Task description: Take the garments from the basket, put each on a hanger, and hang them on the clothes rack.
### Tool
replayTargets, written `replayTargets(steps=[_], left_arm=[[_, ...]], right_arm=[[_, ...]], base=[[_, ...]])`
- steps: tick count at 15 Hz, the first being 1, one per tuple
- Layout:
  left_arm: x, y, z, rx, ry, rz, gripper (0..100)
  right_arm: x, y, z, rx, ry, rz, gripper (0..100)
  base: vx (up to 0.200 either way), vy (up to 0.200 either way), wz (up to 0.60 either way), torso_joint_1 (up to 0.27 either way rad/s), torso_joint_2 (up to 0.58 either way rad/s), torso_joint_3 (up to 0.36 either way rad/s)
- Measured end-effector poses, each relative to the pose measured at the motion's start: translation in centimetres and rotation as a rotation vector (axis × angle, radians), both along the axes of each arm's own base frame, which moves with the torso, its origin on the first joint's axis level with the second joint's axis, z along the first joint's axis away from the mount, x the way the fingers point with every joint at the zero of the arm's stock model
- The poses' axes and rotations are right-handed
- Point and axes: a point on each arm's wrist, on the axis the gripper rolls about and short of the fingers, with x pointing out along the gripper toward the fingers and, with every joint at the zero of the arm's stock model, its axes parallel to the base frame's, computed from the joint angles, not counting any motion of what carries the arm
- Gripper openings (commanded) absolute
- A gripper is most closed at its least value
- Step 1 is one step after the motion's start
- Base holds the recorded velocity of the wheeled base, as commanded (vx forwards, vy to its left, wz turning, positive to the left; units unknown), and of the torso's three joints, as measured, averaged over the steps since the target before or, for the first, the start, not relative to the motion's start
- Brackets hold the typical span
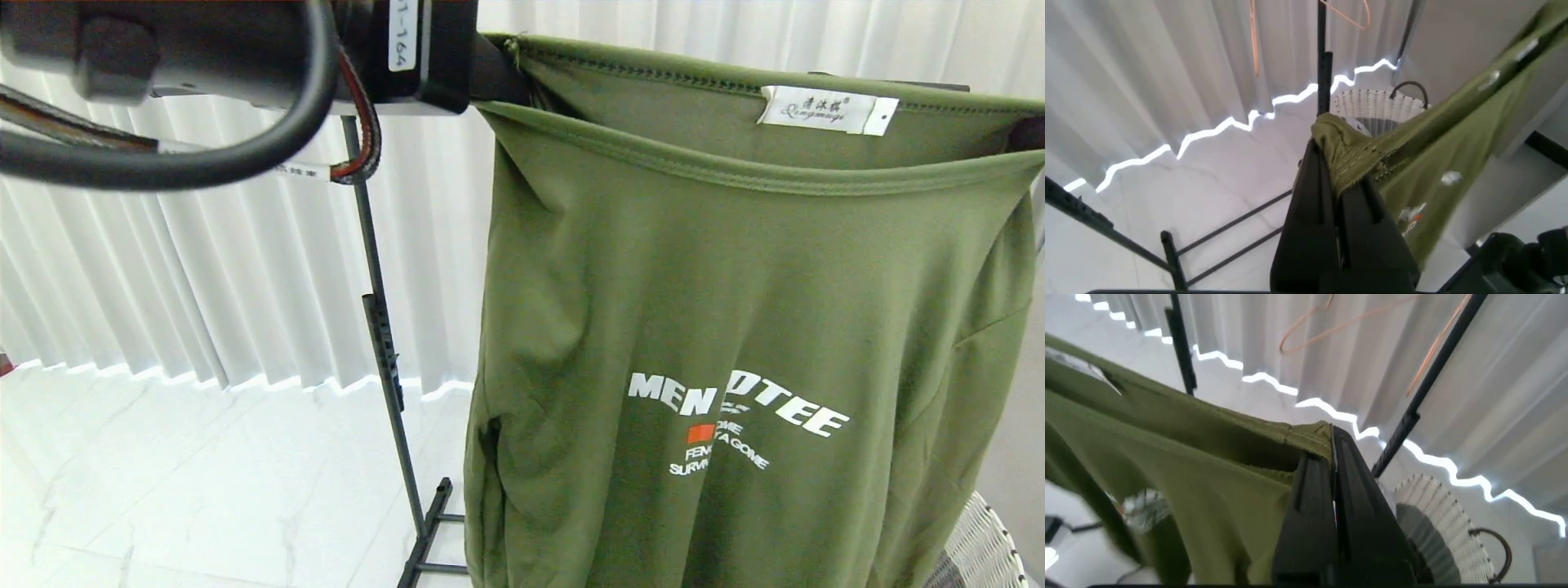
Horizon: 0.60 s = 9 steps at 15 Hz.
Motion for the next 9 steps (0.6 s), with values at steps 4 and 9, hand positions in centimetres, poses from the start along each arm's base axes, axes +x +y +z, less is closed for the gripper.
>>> replayTargets(steps=[4,9], left_arm=[[0.49,-0.33,-0.31,0.021,-0.007,0.058,0],[0.66,-0.46,-0.84,0.045,0.000,0.083,0]], right_arm=[[-0.27,-0.22,-0.54,-0.010,0.013,0.000,0],[-0.58,-0.46,-0.95,-0.015,0.022,0.000,0]], base=[[0.000,0.000,0.00,0.000,0.00,0.000],[0.000,0.000,0.00,0.000,0.00,0.000]])
